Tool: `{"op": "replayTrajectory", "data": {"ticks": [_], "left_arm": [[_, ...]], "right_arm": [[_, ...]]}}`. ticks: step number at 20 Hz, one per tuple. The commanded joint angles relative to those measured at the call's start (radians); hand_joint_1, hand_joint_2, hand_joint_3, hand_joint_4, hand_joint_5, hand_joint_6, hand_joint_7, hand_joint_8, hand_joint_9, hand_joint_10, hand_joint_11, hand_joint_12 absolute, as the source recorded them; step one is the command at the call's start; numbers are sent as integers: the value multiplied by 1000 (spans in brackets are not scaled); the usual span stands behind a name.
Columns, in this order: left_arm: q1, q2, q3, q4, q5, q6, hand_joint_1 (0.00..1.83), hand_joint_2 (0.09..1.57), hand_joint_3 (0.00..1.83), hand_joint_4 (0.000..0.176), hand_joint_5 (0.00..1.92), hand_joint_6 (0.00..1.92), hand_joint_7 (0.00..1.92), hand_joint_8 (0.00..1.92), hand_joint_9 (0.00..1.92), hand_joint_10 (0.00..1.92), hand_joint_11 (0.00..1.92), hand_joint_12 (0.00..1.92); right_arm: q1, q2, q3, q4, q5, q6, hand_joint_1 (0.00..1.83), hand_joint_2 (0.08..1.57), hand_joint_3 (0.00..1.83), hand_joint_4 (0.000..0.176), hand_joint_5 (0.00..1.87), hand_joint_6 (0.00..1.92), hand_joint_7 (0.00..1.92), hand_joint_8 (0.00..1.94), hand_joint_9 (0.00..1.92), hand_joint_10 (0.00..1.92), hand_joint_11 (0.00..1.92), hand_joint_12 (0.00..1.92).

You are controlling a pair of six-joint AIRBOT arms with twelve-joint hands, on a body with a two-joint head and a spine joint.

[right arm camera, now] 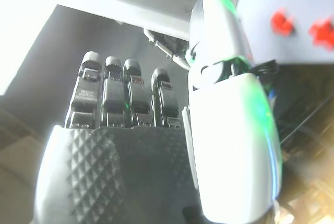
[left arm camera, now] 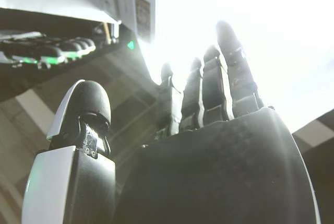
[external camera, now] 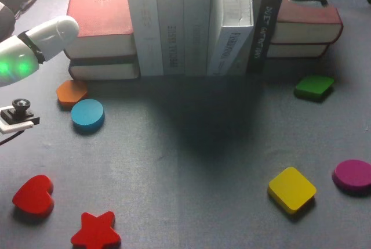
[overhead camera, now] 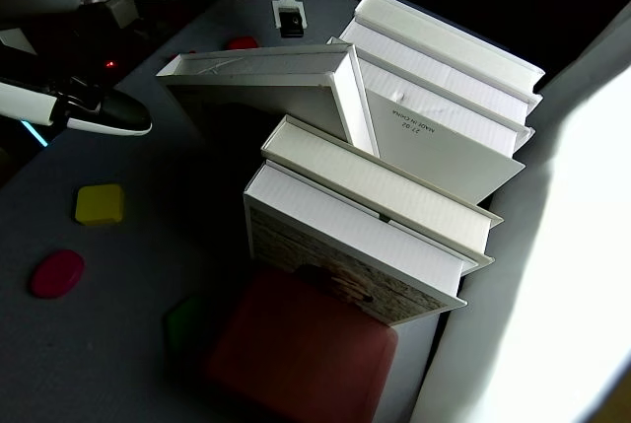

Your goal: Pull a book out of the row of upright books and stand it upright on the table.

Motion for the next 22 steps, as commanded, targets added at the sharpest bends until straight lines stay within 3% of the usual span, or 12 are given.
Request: {"op": "replayTrajectory", "data": {"ticks": [1, 2, 4, 5, 6, 8, 9, 12, 14, 17, 19, 22], "left_arm": [[-6, -6, 4, -18, -115, -9, 316, 1364, 2, 80, 182, 0, 51, 0, 33, 0, 0, 685], [-5, -8, 5, -18, -115, -10, 313, 1363, 1, 79, 182, 0, 54, 2, 37, 2, 0, 682], [-4, -9, 6, -18, -115, -11, 305, 1362, 1, 95, 163, 0, 54, 1, 32, 0, 0, 683], [-4, -9, 6, -18, -115, -11, 274, 1362, 1, 101, 140, 0, 38, 0, 28, 0, 0, 689], [-4, -9, 6, -18, -115, -11, 268, 1360, 0, 97, 123, 0, 22, 0, 19, 0, 0, 689], [-4, -9, 6, -18, -115, -11, 307, 1349, 0, 72, 133, 8, 25, 6, 18, 5, 0, 674], [-4, -9, 6, -18, -115, -11, 320, 1351, 0, 72, 153, 9, 37, 4, 19, 4, 0, 628], [-4, -11, 8, -19, -116, -12, 320, 1356, 1, 66, 171, 13, 49, 6, 34, 9, 0, 615], [-4, -12, 8, -19, -117, -12, 303, 1354, 0, 67, 171, 3, 48, 1, 10, 7, 0, 499], [-4, -13, 9, -21, -117, -12, 296, 1362, 1, 63, 172, 2, 43, 1, 19, 8, 0, 516], [-3, -13, 10, -21, -117, -12, 229, 1361, 0, 83, 158, 0, 18, 0, 3, 0, 0, 506], [-3, -13, 10, -21, -118, -13, 192, 1337, 0, 84, 123, 3, 0, 0, 0, 0, 0, 471]], "right_arm": [[17, -10, -1, -16, 9, 30, 1237, 1091, 0, 107, 0, 0, 0, 0, 0, 0, 9, 4], [16, -27, 3, -63, 5, 61, 1233, 1083, 0, 105, 0, 0, 0, 0, 0, 0, 48, 24], [16, -58, 14, -152, 2, 122, 1187, 1051, 0, 30, 32, 16, 26, 5, 54, 26, 1, 716], [16, -71, 18, -195, 2, 152, 1188, 1095, 7, 21, 54, 23, 4, 0, 10, 4, 0, 205], [16, -84, 23, -246, 1, 187, 1203, 1097, 7, 23, 109, 43, 48, 17, 6, 3, 0, 40], [12, -111, 36, -337, -2, 260, 1267, 1091, 0, 0, 493, 91, 461, 67, 220, 285, 0, 1148], [6, -127, 45, -378, -2, 291, 1225, 1130, 0, 0, 895, 813, 787, 918, 446, 929, 58, 1648], [-1, -136, 45, -393, 12, 308, 1225, 1185, 11, 0, 941, 869, 780, 1561, 741, 1819, 631, 1916], [9, -121, 26, -388, 27, 307, 1146, 1168, 3, 0, 876, 1178, 1141, 1926, 1270, 1917, 1318, 1921], [27, -94, 2, -386, 72, 307, 1254, 1336, 7, 0, 768, 1286, 434, 1687, 349, 1888, 313, 1921], [44, -75, -19, -386, 114, 307, 1172, 1282, 0, 0, 869, 1169, 494, 1702, 291, 1857, 230, 1921], [78, -44, -51, -378, 182, 307, 1116, 1345, 10, 0, 718, 1498, 423, 1733, 215, 1679, 232, 1921]]}}
